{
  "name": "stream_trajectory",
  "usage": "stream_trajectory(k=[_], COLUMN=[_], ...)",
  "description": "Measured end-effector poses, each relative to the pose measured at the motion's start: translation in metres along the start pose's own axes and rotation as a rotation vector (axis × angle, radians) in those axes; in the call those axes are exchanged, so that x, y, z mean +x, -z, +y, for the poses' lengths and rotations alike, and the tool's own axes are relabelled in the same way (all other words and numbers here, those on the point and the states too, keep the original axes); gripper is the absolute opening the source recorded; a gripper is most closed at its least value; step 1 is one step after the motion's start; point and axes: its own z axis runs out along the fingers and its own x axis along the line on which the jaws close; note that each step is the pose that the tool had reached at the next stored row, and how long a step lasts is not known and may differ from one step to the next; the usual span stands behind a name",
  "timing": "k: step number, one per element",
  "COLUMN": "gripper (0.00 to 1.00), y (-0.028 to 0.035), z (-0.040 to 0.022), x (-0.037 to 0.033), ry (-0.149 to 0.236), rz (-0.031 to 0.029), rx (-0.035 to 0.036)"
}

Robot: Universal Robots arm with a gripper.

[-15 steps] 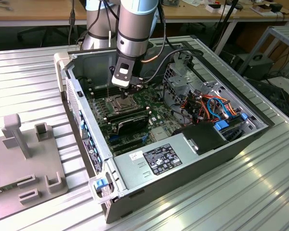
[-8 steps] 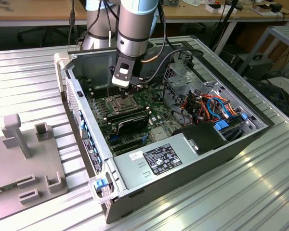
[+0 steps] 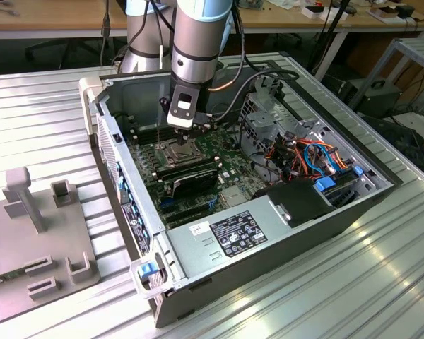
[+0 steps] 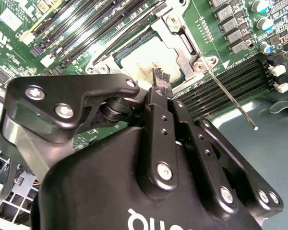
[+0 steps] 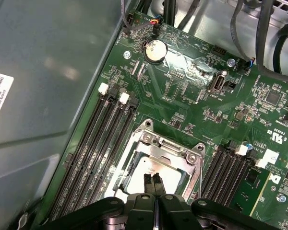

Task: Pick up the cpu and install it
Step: 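Install the first cpu locking lever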

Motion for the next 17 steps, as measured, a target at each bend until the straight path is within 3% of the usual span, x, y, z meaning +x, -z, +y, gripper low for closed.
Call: stream_trajectory(k=[17], gripper=[0.11], y=[0.0000], z=[0.0000], x=[0.0000], ry=[0.028], rz=[0.0009], rx=[0.0002])
